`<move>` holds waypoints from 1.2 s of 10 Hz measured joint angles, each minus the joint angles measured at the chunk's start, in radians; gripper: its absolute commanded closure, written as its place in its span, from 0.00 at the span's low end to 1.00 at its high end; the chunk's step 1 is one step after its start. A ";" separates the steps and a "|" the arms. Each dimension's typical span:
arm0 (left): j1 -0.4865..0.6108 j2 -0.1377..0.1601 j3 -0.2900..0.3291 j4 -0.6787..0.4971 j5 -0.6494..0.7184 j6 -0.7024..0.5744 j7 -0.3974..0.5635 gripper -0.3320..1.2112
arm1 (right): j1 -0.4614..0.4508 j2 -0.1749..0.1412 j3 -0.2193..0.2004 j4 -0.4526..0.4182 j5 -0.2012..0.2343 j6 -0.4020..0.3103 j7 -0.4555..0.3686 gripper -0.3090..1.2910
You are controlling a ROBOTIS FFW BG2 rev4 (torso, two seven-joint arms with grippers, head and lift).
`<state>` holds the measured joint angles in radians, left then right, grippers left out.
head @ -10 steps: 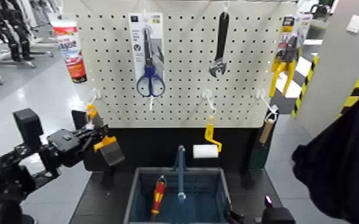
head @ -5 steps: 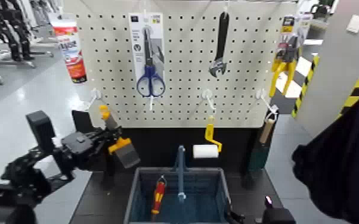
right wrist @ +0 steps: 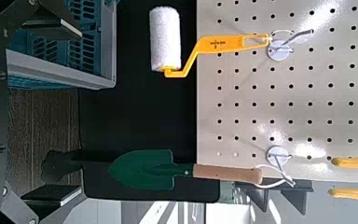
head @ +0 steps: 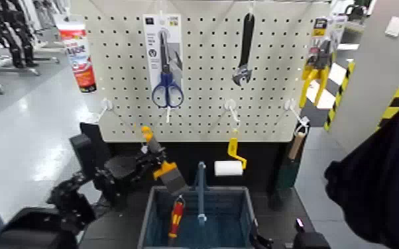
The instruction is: Put the yellow paint brush into the crate.
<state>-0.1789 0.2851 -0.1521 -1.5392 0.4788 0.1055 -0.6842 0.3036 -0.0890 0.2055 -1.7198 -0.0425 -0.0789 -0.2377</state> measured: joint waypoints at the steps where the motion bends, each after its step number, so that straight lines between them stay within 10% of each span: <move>1: -0.018 -0.009 -0.042 0.063 0.026 -0.027 0.001 0.96 | 0.000 0.000 -0.001 0.003 -0.002 -0.005 0.000 0.28; 9: -0.075 -0.020 -0.246 0.375 0.117 -0.015 0.017 0.94 | 0.001 0.001 -0.001 0.017 -0.016 -0.028 0.000 0.28; 12: -0.070 -0.020 -0.248 0.372 0.116 -0.026 0.015 0.49 | 0.003 0.000 -0.002 0.018 -0.017 -0.028 0.000 0.28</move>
<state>-0.2491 0.2654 -0.4005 -1.1668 0.5951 0.0790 -0.6695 0.3063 -0.0886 0.2039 -1.7015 -0.0598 -0.1074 -0.2377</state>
